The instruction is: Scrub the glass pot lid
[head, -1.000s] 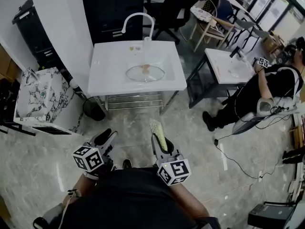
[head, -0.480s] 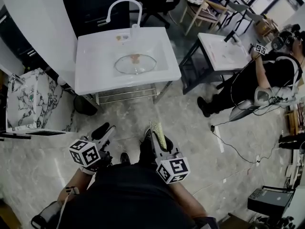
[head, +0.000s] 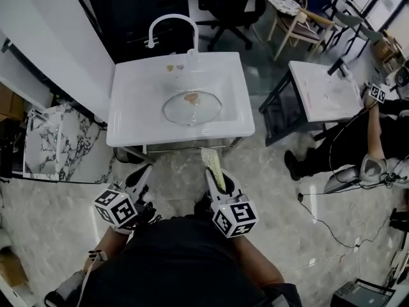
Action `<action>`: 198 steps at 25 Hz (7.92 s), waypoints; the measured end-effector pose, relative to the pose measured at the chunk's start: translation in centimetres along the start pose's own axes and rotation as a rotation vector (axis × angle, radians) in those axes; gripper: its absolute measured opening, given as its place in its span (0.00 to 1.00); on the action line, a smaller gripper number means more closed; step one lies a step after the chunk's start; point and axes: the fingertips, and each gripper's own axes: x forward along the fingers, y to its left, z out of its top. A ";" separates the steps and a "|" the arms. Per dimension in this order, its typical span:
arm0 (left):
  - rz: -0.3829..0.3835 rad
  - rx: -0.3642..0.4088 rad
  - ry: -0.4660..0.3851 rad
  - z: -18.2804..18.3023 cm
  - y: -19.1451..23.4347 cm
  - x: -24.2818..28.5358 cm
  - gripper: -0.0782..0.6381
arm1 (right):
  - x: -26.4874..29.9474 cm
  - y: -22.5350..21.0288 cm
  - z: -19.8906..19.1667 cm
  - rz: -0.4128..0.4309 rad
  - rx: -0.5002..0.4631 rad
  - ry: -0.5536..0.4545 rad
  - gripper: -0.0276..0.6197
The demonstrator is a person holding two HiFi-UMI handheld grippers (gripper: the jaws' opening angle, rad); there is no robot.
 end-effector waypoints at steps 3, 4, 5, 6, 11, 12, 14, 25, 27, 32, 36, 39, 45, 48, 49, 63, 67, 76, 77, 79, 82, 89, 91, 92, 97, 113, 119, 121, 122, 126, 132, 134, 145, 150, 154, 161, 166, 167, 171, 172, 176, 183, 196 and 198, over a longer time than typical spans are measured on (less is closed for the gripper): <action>0.044 -0.013 -0.031 1.9 -0.9 3.4 0.11 | 2.1 -2.6 1.8 0.064 0.026 0.016 0.14; 0.057 -0.012 -0.037 2.2 -1.1 4.4 0.11 | 2.8 -3.2 2.2 0.086 0.026 0.023 0.14; 0.072 -0.011 -0.041 2.6 -1.1 5.2 0.11 | 3.4 -3.8 2.6 0.107 0.026 0.031 0.15; 0.089 -0.016 -0.044 2.8 -0.9 5.8 0.11 | 4.1 -4.3 2.8 0.126 0.027 0.041 0.14; 0.154 -0.090 -0.054 4.1 1.2 8.0 0.11 | 7.6 -6.6 3.2 0.172 0.043 0.094 0.14; 0.165 -0.093 -0.058 4.6 1.7 8.2 0.11 | 8.3 -7.0 3.2 0.171 0.044 0.103 0.14; 0.180 -0.099 -0.067 5.3 2.7 8.7 0.11 | 9.7 -8.0 3.1 0.159 0.045 0.124 0.14; 0.027 -0.062 -0.034 11.9 10.0 14.7 0.11 | 19.9 -11.2 2.5 0.020 -0.066 0.199 0.14; 0.005 -0.067 -0.017 12.3 11.8 15.6 0.11 | 21.5 -12.5 1.5 -0.041 -0.096 0.239 0.14; 0.017 -0.087 0.072 11.0 17.2 16.7 0.11 | 24.9 -15.4 -0.4 -0.114 -0.193 0.344 0.14; 0.077 -0.114 0.110 9.9 19.4 17.3 0.11 | 26.9 -18.6 -1.7 -0.070 -0.285 0.459 0.14; 0.152 -0.150 0.056 11.0 19.9 18.1 0.11 | 29.9 -21.3 -2.6 0.012 -0.378 0.521 0.14; 0.308 -0.218 -0.012 10.1 19.1 17.4 0.11 | 34.9 -25.5 -6.8 0.260 -0.595 0.676 0.14; 0.373 -0.266 -0.028 8.9 20.1 15.9 0.11 | 36.4 -26.1 -8.5 0.288 -0.599 0.740 0.14; 0.387 -0.284 -0.035 8.5 20.6 15.4 0.11 | 36.5 -26.1 -9.2 0.281 -0.602 0.761 0.14; 0.227 -0.262 0.030 9.5 21.3 18.6 0.11 | 34.7 -21.4 -10.9 0.085 -0.474 0.685 0.15; 0.188 -0.237 0.048 10.1 20.4 19.7 0.11 | 34.4 -19.0 -11.2 0.096 -0.465 0.693 0.15; 0.269 -0.283 -0.019 10.2 22.3 16.1 0.11 | 36.4 -12.6 -13.5 0.269 -0.534 0.738 0.15; 0.289 -0.294 -0.034 10.1 22.7 15.3 0.11 | 36.6 -12.0 -13.7 0.292 -0.542 0.744 0.15; 0.328 -0.320 -0.065 9.7 23.4 13.8 0.11 | 37.1 -11.1 -14.0 0.330 -0.556 0.762 0.15; 0.384 -0.374 -0.113 8.5 24.2 11.4 0.11 | 37.9 -9.8 -14.1 0.365 -0.540 0.802 0.15; 0.489 -0.471 -0.195 6.5 25.3 6.8 0.11 | 40.1 -6.5 -14.7 0.416 -0.379 0.843 0.15; 0.499 -0.490 -0.206 6.2 25.3 6.2 0.11 | 40.8 -6.6 -13.9 0.390 -0.338 0.819 0.15; 0.499 -0.497 -0.210 6.0 25.3 6.1 0.11 | 41.2 -6.9 -13.3 0.381 -0.318 0.803 0.15; 0.477 -0.483 -0.191 6.2 25.0 7.4 0.11 | 45.0 -10.3 -9.0 0.354 -0.348 0.742 0.15; 0.498 -0.540 -0.163 4.9 24.3 6.8 0.11 | 52.1 -14.6 -16.6 0.521 -0.765 1.083 0.15; 0.470 -0.547 -0.170 5.1 23.2 7.5 0.11 | 50.1 -12.3 -16.7 0.648 -0.827 1.092 0.14; 0.459 -0.541 -0.163 5.2 23.0 7.9 0.11 | 49.0 -11.4 -16.6 0.696 -0.850 1.085 0.15; 0.455 -0.536 -0.158 5.4 22.9 8.1 0.11 | 48.4 -10.8 -16.5 0.725 -0.872 1.075 0.15; 0.435 -0.480 -0.132 6.4 22.4 9.3 0.11 | 45.1 -9.2 -17.0 0.843 -0.996 1.037 0.15; 0.380 -0.431 -0.086 7.4 21.8 11.8 0.11 | 40.8 -7.7 -17.7 0.979 -1.227 0.941 0.15; 0.356 -0.419 -0.069 7.7 21.2 12.9 0.11 | 39.4 -7.5 -17.5 0.990 -1.257 0.909 0.15; 0.240 -0.377 0.002 8.4 18.4 17.9 0.11 | 32.2 -8.9 -14.6 0.992 -0.907 0.902 0.15; 0.248 -0.404 -0.014 8.2 18.9 17.8 0.11 | 34.4 -8.1 -9.9 0.887 -0.488 0.836 0.14; 0.308 -0.454 -0.053 7.4 20.6 15.6 0.11 | 42.3 -7.0 -5.4 0.743 -0.282 0.691 0.14; 0.470 -0.532 -0.153 5.9 23.0 9.3 0.11 | 52.8 -11.4 -10.3 0.553 -0.390 0.914 0.14; 0.566 -0.591 -0.201 4.6 24.4 4.7 0.11 | 54.1 -13.3 -14.8 0.480 -0.436 1.072 0.14; 0.572 -0.599 -0.203 4.4 24.5 4.4 0.11 | 54.0 -13.9 -15.4 0.465 -0.432 1.099 0.14; 0.552 -0.606 -0.193 4.3 23.9 5.5 0.11 | 53.2 -16.9 -16.0 0.396 -0.377 1.138 0.14; 0.541 -0.601 -0.187 4.4 23.7 6.1 0.11 | 53.2 -17.5 -15.7 0.384 -0.344 1.122 0.14; 0.510 -0.576 -0.155 5.2 23.6 7.8 0.11 | 53.6 -18.0 -14.9 0.369 -0.272 1.079 0.14; 0.492 -0.555 -0.107 5.4 23.1 9.7 0.11 | 53.9 -21.3 -14.7 0.322 -0.363 1.119 0.14; 0.443 -0.561 -0.079 5.5 22.9 11.1 0.11 | 50.0 -29.2 -12.9 0.134 -0.176 1.039 0.14; 0.411 -0.545 -0.061 5.9 22.7 12.2 0.11 | 48.8 -30.4 -12.4 0.074 -0.146 0.992 0.14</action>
